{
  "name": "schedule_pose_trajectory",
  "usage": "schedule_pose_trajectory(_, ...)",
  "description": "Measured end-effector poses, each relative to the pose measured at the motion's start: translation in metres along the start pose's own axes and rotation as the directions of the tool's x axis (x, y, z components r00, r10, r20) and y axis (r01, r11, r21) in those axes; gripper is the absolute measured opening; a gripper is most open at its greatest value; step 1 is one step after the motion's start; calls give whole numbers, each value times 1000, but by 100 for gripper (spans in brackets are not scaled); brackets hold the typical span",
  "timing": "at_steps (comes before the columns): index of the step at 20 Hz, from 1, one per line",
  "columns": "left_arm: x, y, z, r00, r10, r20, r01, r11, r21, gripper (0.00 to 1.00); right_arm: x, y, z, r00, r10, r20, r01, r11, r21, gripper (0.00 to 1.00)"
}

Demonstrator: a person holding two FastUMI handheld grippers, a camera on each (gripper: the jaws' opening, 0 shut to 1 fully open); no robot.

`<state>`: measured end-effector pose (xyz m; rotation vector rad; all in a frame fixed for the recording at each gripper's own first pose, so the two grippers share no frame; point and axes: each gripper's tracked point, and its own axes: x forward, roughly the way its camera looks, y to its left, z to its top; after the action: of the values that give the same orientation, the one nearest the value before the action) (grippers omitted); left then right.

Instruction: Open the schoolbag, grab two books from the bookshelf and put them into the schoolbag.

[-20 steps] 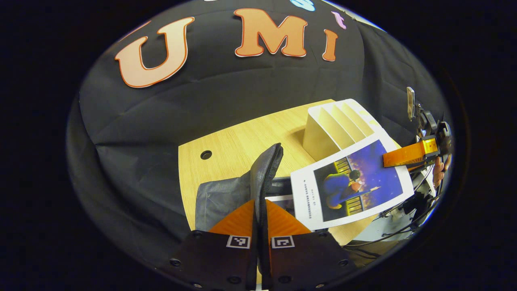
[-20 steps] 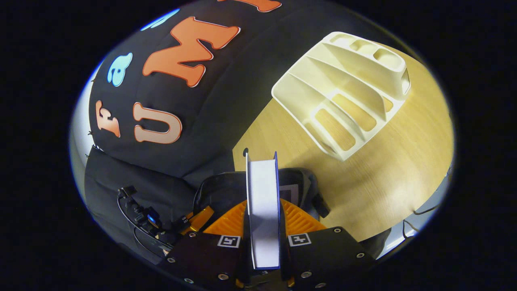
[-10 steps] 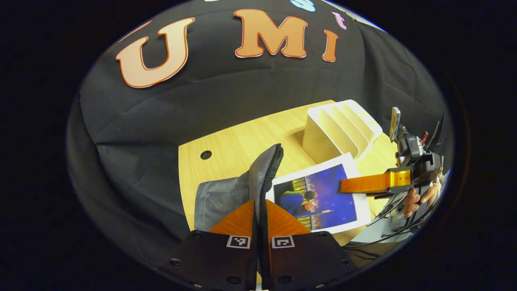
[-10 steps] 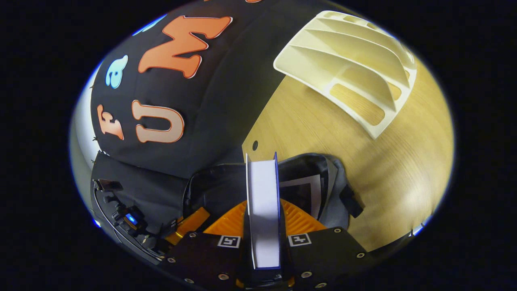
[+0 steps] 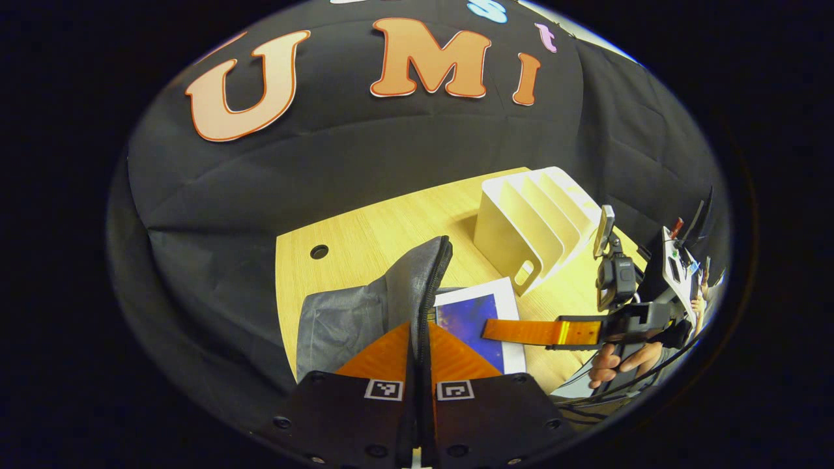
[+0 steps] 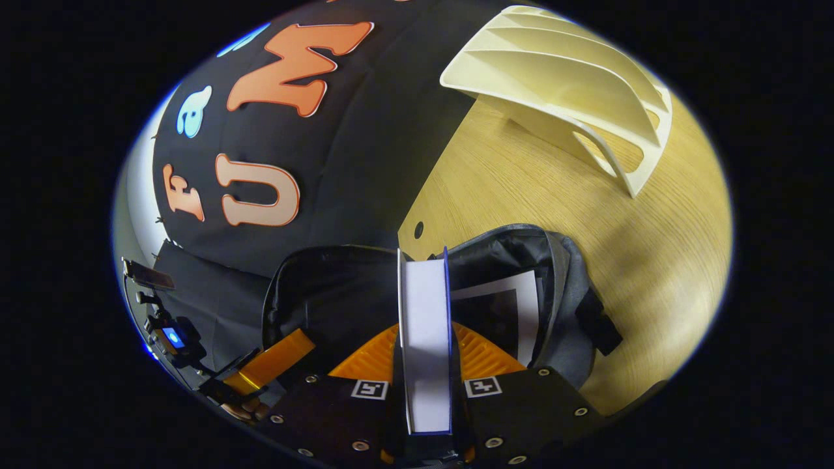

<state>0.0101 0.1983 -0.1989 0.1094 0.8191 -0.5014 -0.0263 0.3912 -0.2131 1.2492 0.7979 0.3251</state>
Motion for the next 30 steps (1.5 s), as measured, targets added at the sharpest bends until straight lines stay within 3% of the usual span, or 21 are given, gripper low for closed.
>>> schedule_pose_trajectory(7, 0, -13, -5, 1000, -20, 3, 20, 1000, -10, 5, 21, -11, -2, 1000, -12, 5, 12, 1000, 28, 29)
schedule_pose_trajectory(10, 4, -15, -9, 1000, -17, 6, 17, 1000, 11, 5, 25, -22, -13, 994, -102, -38, 101, 995, -6, 35)
schedule_pose_trajectory(12, 10, -20, -14, 1000, -27, 4, 26, 999, 25, 5, 22, -35, -19, 979, -194, -65, 189, 979, -74, 48)
schedule_pose_trajectory(15, 12, -23, -20, 999, -40, 5, 40, 999, 27, 7, 4, -34, -19, 964, -250, -86, 236, 961, -147, 86)
schedule_pose_trajectory(18, 8, -36, -28, 999, -51, 19, 50, 999, 8, 14, -27, -30, -3, 962, -270, -40, 252, 935, -249, 97)
schedule_pose_trajectory(22, 15, -68, -29, 999, -50, 14, 50, 999, 20, 46, -80, -30, 46, 957, -279, 82, 289, 883, -369, 98)
schedule_pose_trajectory(23, 17, -77, -26, 999, -44, 22, 43, 999, 27, 61, -93, -31, 60, 955, -278, 106, 297, 876, -380, 98)
schedule_pose_trajectory(25, 20, -102, -20, 999, -29, 33, 28, 999, 24, 78, -116, -34, 85, 949, -284, 138, 316, 862, -396, 98)
schedule_pose_trajectory(30, 20, -166, 13, 992, -18, 122, 21, 999, -28, 92, -176, -41, 149, 925, -285, 252, 376, 788, -488, 98)
